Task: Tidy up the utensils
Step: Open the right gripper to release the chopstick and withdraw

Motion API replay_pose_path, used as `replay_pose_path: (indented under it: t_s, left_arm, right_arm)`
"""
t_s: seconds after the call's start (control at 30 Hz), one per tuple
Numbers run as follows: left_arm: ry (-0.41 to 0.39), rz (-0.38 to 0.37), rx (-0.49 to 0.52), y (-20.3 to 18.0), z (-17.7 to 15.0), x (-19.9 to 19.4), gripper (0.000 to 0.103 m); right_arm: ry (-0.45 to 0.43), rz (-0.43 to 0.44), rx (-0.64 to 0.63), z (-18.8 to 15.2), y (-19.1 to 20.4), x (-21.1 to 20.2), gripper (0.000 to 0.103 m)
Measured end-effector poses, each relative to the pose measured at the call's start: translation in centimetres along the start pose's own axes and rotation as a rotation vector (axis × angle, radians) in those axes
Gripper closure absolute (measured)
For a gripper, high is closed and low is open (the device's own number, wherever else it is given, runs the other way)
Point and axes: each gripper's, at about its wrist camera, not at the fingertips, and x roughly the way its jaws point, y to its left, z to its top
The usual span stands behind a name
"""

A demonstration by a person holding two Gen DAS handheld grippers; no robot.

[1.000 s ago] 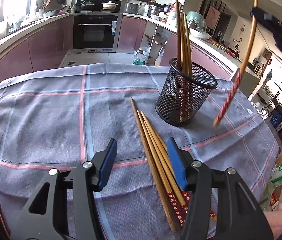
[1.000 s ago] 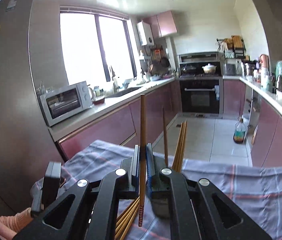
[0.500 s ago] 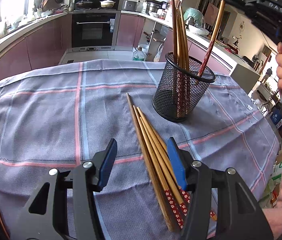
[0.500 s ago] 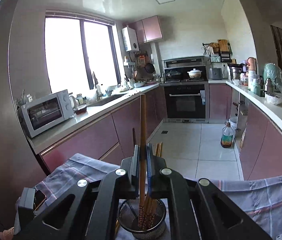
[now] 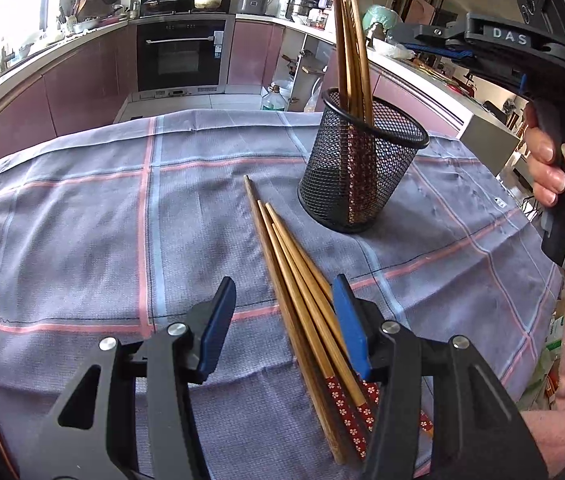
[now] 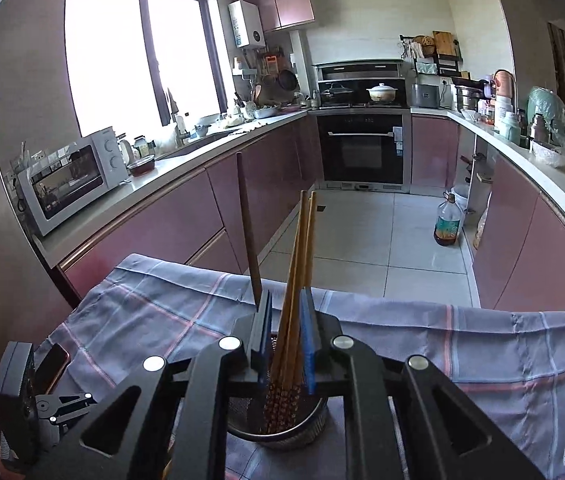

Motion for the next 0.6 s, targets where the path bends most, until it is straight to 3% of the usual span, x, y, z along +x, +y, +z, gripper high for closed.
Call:
replay_pose_path:
  t_s: [0.23,0.4,0.6]
  left_arm:
    - [0.05,0.02,0.012,0.4,-0.1,1.4,0.067]
    - [0.071,0.031,0.033,0.5,0.0,2.1,0.068]
    - [0.107,0.062,0.066,0.2,0.3,3.2,0.075]
  right_arm:
    - [-0.015,0.045,-0.007,-1.8,0.5,-2.6,0.08]
    - [0.028,0.101,-0.024,-4.1,1.4,-3.5,0.078]
    - [0.096,0.142,-0.009,-6.9,1.8,-3.0,0.07]
